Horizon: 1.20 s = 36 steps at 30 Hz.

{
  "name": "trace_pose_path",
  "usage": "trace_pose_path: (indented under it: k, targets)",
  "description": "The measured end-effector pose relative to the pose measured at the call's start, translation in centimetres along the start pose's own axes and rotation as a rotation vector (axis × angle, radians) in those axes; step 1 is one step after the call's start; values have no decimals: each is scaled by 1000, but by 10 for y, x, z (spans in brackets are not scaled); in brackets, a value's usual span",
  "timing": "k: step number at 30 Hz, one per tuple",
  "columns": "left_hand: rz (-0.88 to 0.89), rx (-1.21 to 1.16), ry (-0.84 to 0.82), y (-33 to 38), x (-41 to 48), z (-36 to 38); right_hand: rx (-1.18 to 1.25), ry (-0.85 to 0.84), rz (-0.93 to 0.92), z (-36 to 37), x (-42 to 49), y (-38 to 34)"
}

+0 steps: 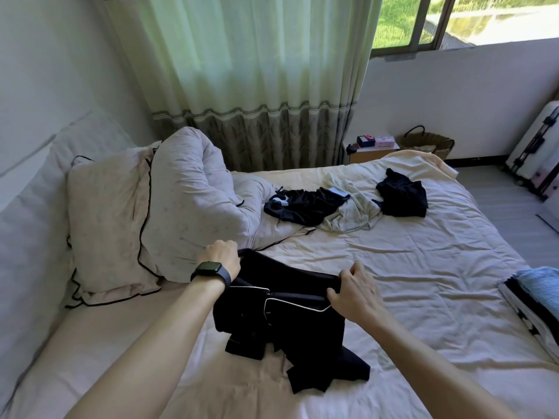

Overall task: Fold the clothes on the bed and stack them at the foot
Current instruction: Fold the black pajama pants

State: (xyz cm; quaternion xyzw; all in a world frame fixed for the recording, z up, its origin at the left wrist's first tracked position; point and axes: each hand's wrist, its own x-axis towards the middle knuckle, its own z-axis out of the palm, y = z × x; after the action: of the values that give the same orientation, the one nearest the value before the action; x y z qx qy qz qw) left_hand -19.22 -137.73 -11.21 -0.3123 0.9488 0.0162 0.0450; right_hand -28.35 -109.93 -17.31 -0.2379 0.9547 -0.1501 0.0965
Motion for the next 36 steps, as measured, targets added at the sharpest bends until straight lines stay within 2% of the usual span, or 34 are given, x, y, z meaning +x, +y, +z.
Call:
trace_pose_path:
  k: [3, 7, 9, 12, 14, 16, 17, 18, 20, 21, 23, 25, 26, 28, 30, 31, 33, 34, 36]
  targets:
    - [4, -221, 112, 2, 9, -19, -28, -4, 33, -3, 4, -5]
    - [6, -465, 331, 4, 18, -67, -65, 208, -44, -17, 12, -12]
    - [1, -527, 436, 3, 23, -97, -65, 264, -80, -35, 23, -17]
    - [-30, -598, 605, -2, 29, -147, 79, 384, -23, -81, 44, -35]
    - [-32, -586, 756, -7, 31, -175, 339, 425, 71, -120, 57, -51]
    - [-68, -545, 823, -11, 31, -193, 966, 367, 183, -161, 70, -69]
    - [-83, -495, 810, -13, 31, -199, 1282, 263, 255, -180, 74, -80]
    - [-84, -413, 769, -14, 30, -201, 1492, 137, 332, -195, 77, -88]
    - [-72, -408, 628, -20, 28, -204, 1668, -95, 419, -212, 82, -95]
    - [-57, -560, 524, -25, 27, -203, 1681, -161, 416, -213, 84, -95]
    - [48, -1128, 314, -34, 18, -197, 1638, -164, 343, -208, 86, -97]
    - [134, -1538, 93, -43, 10, -182, 1476, -4, 198, -202, 84, -101]
    - [85, -1595, -65, -45, 4, -176, 1374, 96, 130, -199, 84, -100]
    - [-51, -1435, -233, -51, 0, -162, 1271, 155, 58, -192, 79, -97]
    - [-115, -1320, -247, -51, 0, -155, 1199, 131, 23, -188, 78, -92]
    - [-129, -1295, -204, -49, -2, -157, 1169, 103, 38, -185, 79, -89]
    - [-98, -1169, 13, -44, 0, -159, 1101, 56, 65, -179, 82, -87]
    - [-59, -1052, 130, -42, 0, -161, 1051, 74, 64, -177, 83, -88]
    - [42, -871, 197, -44, 0, -171, 889, 161, 10, -174, 86, -90]
